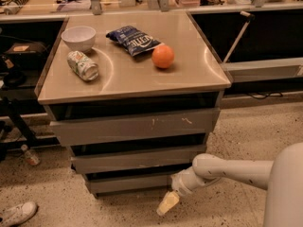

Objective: Open bottom drawer

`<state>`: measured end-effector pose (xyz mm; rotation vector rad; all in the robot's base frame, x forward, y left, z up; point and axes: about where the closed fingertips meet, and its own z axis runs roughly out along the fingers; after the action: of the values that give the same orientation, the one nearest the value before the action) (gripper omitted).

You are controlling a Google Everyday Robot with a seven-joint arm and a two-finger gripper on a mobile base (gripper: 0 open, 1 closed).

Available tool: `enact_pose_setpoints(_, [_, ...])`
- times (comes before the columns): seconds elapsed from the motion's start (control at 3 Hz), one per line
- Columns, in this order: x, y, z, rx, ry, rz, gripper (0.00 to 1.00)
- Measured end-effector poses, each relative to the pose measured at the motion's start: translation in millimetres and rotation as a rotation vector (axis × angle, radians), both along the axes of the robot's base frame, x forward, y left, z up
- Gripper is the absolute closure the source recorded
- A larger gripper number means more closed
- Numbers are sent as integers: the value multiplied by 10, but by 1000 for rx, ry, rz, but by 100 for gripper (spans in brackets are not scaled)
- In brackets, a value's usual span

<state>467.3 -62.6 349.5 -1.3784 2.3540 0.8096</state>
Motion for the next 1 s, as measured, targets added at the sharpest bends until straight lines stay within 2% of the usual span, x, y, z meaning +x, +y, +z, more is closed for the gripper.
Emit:
enact_pose_setpoints(0.33, [340, -8, -401, -6, -16, -52, 0])
enact_pose_setpoints(0.67, [355, -2, -418, -8, -15, -53, 0])
enact_pose_setpoints(1.0, [395, 21, -578, 5, -22, -65, 0])
